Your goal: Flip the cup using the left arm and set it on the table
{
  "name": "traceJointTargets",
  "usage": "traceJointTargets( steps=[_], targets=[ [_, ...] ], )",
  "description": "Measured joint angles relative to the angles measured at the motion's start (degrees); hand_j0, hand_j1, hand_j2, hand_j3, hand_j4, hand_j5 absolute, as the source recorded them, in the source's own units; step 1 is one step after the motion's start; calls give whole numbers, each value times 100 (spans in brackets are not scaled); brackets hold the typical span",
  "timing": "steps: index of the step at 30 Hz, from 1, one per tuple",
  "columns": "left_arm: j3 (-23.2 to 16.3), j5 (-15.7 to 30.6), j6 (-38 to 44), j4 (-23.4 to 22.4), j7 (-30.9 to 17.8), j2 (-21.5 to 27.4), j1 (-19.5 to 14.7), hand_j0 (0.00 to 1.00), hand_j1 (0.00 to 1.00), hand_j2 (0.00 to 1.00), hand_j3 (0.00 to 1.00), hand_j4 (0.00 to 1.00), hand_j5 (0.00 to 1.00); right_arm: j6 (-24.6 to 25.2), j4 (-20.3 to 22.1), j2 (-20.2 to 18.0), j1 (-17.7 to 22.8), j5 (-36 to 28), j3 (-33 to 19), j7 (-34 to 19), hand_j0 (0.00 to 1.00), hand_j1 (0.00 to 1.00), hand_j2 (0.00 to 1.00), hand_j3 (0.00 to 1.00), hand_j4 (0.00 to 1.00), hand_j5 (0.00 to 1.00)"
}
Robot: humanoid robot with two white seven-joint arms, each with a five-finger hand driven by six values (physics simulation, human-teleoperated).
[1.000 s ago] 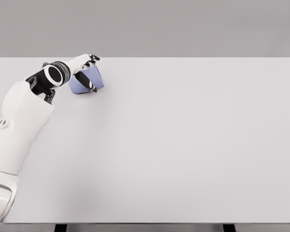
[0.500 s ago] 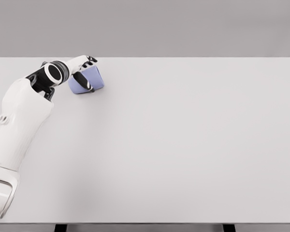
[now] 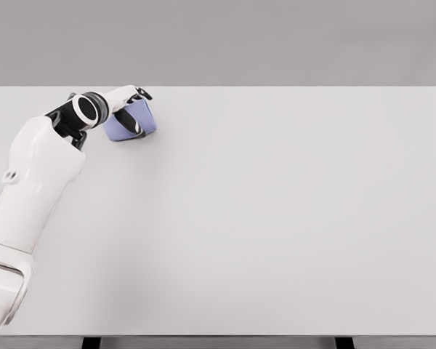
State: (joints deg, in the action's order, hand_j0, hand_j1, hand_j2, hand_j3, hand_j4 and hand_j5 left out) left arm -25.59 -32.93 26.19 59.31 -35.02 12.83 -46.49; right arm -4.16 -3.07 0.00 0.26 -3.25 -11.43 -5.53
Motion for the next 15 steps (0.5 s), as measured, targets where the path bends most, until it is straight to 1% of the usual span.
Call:
traceJointTargets(
  steps=[4, 12, 15],
  targets=[
    [6, 24, -5, -5, 0, 2, 0, 65, 65, 65, 65, 65, 65, 0, 0, 0, 0, 0, 0, 0, 100, 100, 100, 100, 100, 100],
    [66, 78, -2, 44, -2, 35, -35, 61, 61, 61, 61, 61, 61, 0, 0, 0, 0, 0, 0, 0, 100, 100, 100, 100, 100, 100],
    [88, 217, -8, 59, -2, 52, -97, 61, 61, 61, 61, 61, 61, 1, 0, 0, 0, 0, 0, 0, 100, 100, 100, 100, 100, 100]
  ],
)
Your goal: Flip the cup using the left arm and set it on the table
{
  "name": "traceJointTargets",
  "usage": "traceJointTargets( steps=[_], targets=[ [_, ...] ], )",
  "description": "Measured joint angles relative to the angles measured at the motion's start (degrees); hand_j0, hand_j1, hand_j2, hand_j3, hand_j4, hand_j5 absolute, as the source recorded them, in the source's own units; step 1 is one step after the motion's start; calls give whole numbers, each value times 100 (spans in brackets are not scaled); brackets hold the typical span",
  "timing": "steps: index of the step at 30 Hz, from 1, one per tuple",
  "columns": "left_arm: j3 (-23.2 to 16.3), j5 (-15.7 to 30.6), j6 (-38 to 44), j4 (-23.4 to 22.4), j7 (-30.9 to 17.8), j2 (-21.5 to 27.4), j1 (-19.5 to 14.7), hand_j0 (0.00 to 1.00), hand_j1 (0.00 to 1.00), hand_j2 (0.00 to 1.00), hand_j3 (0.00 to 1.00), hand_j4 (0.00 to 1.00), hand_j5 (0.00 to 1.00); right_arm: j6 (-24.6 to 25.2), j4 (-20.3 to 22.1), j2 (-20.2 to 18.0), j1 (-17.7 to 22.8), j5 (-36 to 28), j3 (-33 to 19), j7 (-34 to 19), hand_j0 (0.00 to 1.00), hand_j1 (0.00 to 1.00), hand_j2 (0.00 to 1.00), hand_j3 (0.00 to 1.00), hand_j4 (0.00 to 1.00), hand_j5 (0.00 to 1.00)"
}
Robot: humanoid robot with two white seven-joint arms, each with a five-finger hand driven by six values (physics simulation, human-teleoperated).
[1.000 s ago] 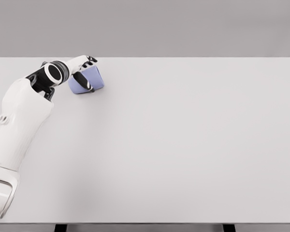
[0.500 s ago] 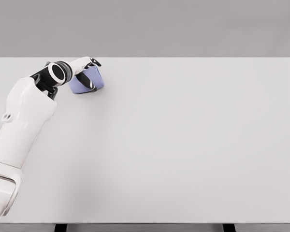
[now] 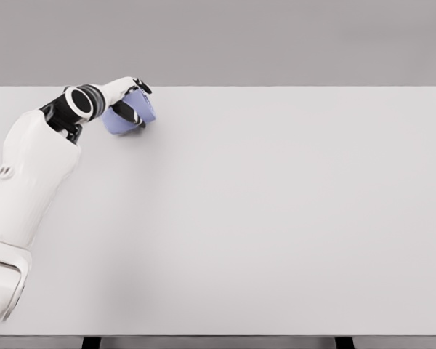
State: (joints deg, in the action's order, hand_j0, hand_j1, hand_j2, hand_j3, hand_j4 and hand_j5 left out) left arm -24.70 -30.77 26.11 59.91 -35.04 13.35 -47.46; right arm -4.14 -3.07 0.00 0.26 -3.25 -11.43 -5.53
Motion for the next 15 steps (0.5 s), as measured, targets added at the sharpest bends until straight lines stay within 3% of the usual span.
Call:
traceJointTargets(
  steps=[6, 15],
  targets=[
    [210, 357, -132, 290, 0, 102, 53, 55, 55, 55, 55, 55, 55, 1, 0, 0, 0, 0, 0, 0, 100, 100, 100, 100, 100, 100],
    [333, 1087, -207, 668, -1, 582, 105, 55, 55, 55, 55, 55, 55, -1, 0, 0, 0, 0, 0, 0, 100, 100, 100, 100, 100, 100]
  ],
)
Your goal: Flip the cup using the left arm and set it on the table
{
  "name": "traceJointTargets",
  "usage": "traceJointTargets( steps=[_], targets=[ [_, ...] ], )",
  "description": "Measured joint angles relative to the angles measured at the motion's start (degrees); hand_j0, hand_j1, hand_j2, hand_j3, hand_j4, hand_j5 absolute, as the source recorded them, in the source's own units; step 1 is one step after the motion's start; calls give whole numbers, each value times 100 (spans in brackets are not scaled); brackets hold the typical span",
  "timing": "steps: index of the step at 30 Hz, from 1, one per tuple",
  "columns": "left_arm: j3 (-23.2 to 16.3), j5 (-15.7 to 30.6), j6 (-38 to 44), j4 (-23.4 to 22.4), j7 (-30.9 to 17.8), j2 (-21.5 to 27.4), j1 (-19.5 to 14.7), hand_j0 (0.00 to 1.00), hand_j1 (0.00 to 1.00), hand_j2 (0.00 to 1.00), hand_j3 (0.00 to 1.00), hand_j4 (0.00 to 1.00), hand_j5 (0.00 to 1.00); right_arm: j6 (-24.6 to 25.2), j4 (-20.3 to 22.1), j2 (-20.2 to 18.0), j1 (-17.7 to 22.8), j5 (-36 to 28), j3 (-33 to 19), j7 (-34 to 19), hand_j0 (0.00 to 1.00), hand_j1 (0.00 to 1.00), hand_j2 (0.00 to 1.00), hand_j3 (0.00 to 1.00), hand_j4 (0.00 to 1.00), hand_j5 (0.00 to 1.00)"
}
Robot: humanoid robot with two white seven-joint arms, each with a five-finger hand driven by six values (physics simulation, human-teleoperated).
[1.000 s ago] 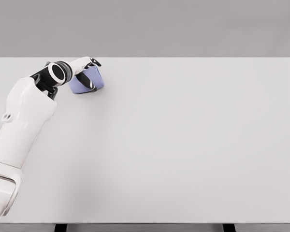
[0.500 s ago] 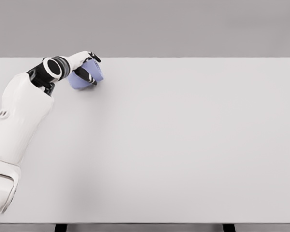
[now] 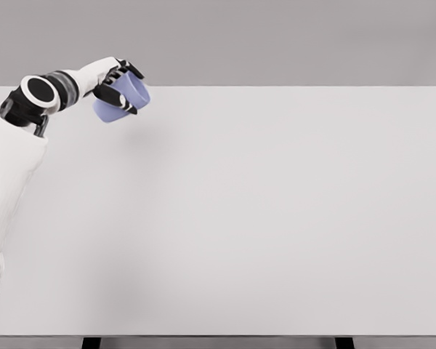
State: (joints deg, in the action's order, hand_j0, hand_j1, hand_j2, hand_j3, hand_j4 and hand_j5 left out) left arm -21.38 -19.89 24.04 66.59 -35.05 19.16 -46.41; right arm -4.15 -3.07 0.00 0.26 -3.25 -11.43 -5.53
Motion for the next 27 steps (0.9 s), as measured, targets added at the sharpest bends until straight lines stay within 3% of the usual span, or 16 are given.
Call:
traceJointTargets(
  steps=[5, 10, 12, 27],
  targets=[
    [198, 386, -281, 107, 0, 225, 53, 55, 55, 55, 55, 55, 55, 0, 0, 0, 0, 0, 0, 0, 100, 100, 100, 100, 100, 100],
    [679, 644, -733, 128, 0, 325, 448, 55, 55, 55, 55, 55, 55, 0, 0, 0, 0, 0, 0, 0, 100, 100, 100, 100, 100, 100],
    [857, 784, -913, 129, 1, 349, 457, 55, 55, 55, 55, 55, 55, 0, 0, 0, 0, 0, 0, 0, 100, 100, 100, 100, 100, 100],
    [1604, 1535, -1528, 83, 1, 506, 1046, 55, 55, 55, 55, 55, 55, 0, 0, 0, 0, 0, 0, 0, 100, 100, 100, 100, 100, 100]
  ],
)
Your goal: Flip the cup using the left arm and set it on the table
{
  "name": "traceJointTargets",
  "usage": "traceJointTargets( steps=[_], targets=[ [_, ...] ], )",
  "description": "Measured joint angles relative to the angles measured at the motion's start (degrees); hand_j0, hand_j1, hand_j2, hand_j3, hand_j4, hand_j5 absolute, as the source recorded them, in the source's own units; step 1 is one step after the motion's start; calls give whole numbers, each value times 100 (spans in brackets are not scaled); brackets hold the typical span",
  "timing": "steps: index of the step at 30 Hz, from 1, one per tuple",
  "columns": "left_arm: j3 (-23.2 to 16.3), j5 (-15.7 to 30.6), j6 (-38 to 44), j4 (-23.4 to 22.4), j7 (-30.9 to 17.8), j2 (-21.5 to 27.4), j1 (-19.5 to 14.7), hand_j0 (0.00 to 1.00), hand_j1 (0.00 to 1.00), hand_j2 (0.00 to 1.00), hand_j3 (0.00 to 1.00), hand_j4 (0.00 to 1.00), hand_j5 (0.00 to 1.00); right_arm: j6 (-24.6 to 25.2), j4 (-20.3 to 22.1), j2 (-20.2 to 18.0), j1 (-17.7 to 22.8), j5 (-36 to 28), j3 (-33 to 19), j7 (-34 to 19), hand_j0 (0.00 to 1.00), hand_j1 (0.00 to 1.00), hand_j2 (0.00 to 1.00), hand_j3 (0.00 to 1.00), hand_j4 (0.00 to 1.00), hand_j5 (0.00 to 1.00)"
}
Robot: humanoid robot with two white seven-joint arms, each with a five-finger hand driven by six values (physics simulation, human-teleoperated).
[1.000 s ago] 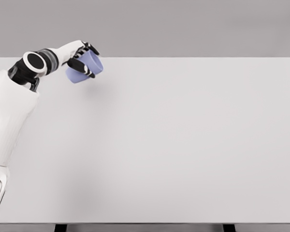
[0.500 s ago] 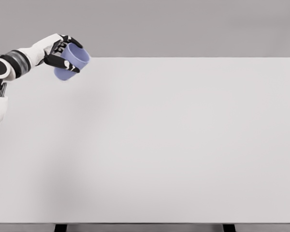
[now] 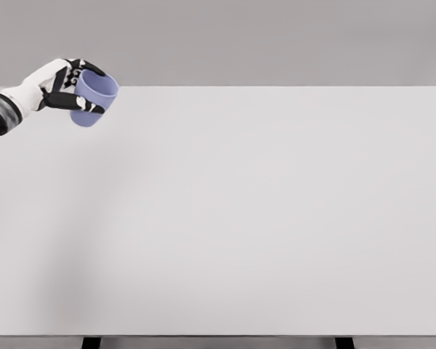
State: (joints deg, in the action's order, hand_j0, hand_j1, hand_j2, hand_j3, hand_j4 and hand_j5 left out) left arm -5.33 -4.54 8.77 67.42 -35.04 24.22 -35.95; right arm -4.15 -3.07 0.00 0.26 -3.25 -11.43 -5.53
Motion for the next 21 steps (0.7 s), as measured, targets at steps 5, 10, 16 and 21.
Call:
traceJointTargets(
  steps=[5, 10, 16, 21],
  targets=[
    [221, 213, -280, -15, 0, -5, 246, 55, 55, 55, 55, 55, 55, -1, 0, 0, 0, 0, 0, 0, 100, 100, 100, 100, 100, 100],
    [483, 352, -584, -21, 0, -27, 492, 55, 55, 55, 55, 55, 55, -2, 0, 0, 0, 0, 0, 0, 100, 100, 100, 100, 100, 100],
    [678, 554, -856, -28, 1, -50, 703, 55, 55, 55, 55, 55, 55, -1, 0, 0, 0, 0, 0, 0, 100, 100, 100, 100, 100, 100],
    [845, 731, -1118, -52, 0, -71, 905, 55, 55, 55, 55, 55, 55, 0, 0, 0, 0, 0, 0, 0, 100, 100, 100, 100, 100, 100]
  ],
)
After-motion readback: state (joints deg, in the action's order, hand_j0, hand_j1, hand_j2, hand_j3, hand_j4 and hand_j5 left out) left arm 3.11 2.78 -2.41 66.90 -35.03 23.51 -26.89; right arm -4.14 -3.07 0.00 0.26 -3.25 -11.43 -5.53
